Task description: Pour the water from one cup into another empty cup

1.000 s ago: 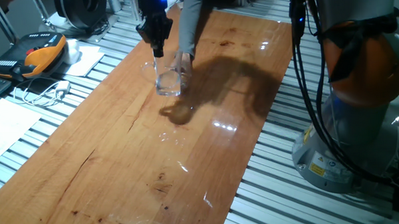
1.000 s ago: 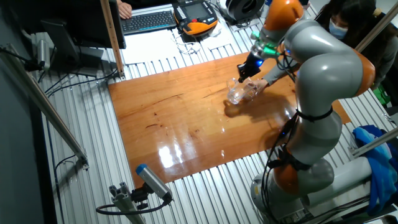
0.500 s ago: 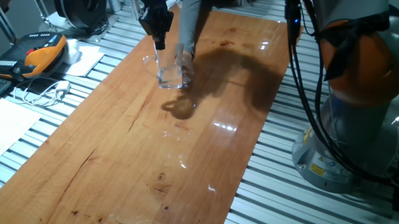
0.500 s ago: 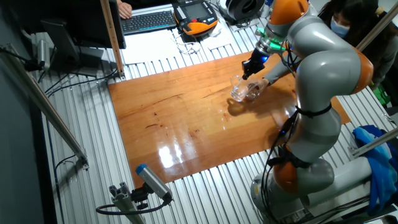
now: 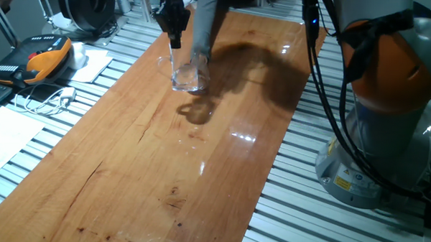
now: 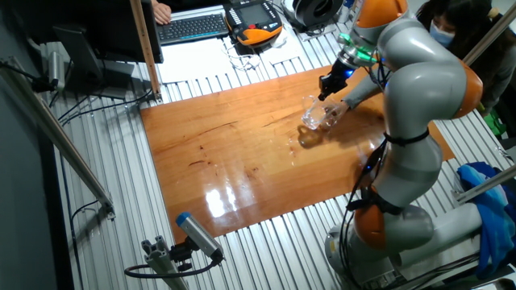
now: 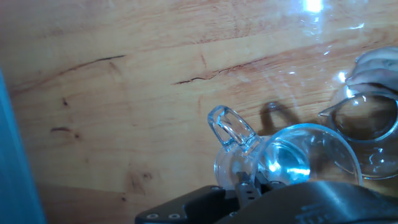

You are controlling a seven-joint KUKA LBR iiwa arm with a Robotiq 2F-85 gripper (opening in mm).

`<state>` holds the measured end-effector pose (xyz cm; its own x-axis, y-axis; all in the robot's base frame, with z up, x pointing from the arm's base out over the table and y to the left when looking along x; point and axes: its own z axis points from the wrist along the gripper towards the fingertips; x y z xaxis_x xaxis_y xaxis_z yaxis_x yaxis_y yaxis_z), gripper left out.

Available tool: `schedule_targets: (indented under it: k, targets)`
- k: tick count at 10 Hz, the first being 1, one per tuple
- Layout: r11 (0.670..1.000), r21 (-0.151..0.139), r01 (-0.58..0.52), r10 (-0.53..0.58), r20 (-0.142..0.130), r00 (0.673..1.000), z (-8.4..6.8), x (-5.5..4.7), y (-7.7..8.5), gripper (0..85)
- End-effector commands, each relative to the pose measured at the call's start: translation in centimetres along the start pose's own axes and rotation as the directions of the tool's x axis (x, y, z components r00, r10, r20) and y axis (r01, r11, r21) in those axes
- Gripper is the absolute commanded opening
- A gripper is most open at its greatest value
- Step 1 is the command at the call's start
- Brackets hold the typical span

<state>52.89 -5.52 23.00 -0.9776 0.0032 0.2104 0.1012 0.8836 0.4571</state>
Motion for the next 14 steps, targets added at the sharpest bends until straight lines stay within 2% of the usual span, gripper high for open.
schedule_targets:
  k: [1, 4, 6, 9, 12, 14]
  targets:
    - [1.0, -0.021, -0.004, 0.004, 0.0, 1.0, 0.0, -0.1, -0.2, 0.0]
    - [0.998, -0.065, -0.008, 0.008, -0.004, 1.0, 0.1, -0.4, -0.7, 0.0]
    - [0.99, -0.139, -0.019, 0.016, -0.022, 1.0, 0.2, -0.7, -1.4, 0.0]
    - [0.985, -0.17, -0.019, 0.013, -0.04, 0.999, 0.3, -1.1, -1.8, 0.0]
    - [0.983, -0.183, -0.02, 0.011, -0.05, 0.999, 0.3, -1.2, -1.9, 0.0]
    - [0.977, -0.213, -0.03, 0.016, -0.068, 0.998, 0.4, -1.5, -2.0, 0.0]
